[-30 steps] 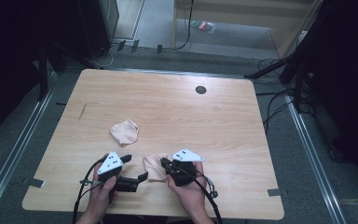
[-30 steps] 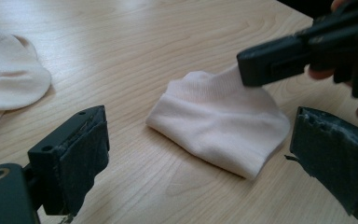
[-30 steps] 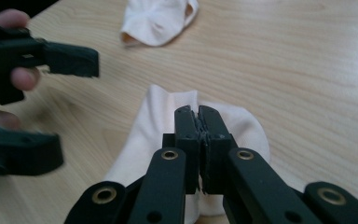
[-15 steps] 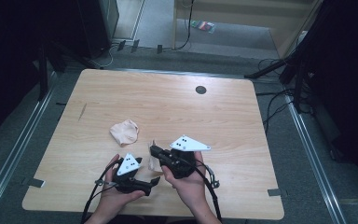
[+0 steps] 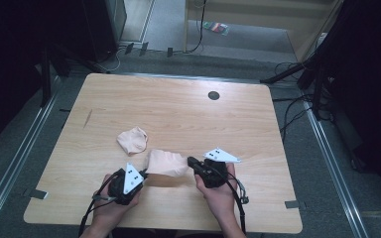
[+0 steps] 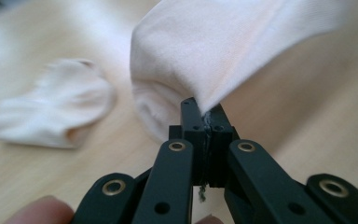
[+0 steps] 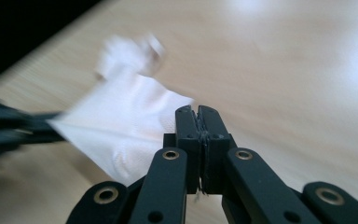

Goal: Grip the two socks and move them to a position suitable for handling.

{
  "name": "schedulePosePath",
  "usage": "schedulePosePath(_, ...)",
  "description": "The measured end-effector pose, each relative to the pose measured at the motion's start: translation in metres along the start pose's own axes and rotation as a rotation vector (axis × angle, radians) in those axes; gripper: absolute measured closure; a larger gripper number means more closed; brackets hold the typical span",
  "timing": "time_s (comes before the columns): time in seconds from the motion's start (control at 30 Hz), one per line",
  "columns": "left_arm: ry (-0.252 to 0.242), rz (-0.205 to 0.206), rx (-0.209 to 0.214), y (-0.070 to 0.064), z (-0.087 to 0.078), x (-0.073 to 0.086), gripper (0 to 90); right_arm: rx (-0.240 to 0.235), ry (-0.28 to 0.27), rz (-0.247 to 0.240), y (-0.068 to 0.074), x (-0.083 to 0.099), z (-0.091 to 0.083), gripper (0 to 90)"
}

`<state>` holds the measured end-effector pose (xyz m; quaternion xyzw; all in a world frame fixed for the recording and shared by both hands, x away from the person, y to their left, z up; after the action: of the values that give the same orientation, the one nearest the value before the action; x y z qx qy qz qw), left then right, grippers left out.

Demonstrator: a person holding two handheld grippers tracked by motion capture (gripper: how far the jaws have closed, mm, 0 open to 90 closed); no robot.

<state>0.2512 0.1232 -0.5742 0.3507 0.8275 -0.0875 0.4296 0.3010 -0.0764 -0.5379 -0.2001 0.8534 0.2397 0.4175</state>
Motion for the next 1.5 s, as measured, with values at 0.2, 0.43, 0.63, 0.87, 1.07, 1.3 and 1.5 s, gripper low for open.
schedulePosePath(0.2, 0.025, 0.05, 0.22, -0.025, 0.006, 0.004, 67.0, 0.107, 0.135, -0.093, -0.025, 0.025, 0.014, 89.2)
schedulePosePath(0.43, -0.13, -0.257, 0.233, 0.022, -0.003, 0.0, 43.8, 0.101, 0.12, -0.089, -0.036, 0.019, 0.006, 88.9)
schedulePosePath(0.63, -0.034, -0.383, 0.218, 0.03, 0.02, 0.003, 54.5, 0.082, 0.12, -0.086, -0.031, 0.021, 0.007, 88.3)
schedulePosePath(0.87, -0.01, -0.423, 0.235, 0.033, 0.017, 0.002, 89.8, 0.08, 0.094, -0.065, -0.032, 0.024, 0.001, 88.5)
schedulePosePath(1.07, 0.005, -0.474, 0.263, 0.037, -0.004, 0.012, 90.0, 0.05, 0.071, -0.052, -0.028, 0.018, -0.009, 88.8)
schedulePosePath(1.3, 0.053, -0.484, 0.278, 0.029, -0.008, 0.033, 89.3, 0.049, 0.14, -0.107, -0.023, 0.03, 0.001, 88.7)
schedulePosePath(1.5, -0.066, -0.492, 0.168, 0.045, -0.014, 0.026, 47.8, 0.012, 0.107, -0.057, -0.025, 0.025, 0.001, 58.2)
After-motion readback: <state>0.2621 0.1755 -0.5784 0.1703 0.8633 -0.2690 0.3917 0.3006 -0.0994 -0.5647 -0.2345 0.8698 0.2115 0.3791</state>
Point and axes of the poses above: each handheld gripper's, and its own axes: z roughly forward along the jaws, x roughly out of its underside, y roughly to its left, the point moved 6 cm from there along z, roughly forward along the jaws, and after that the axes turned 2 degrees about x, right-handed, at the moved point
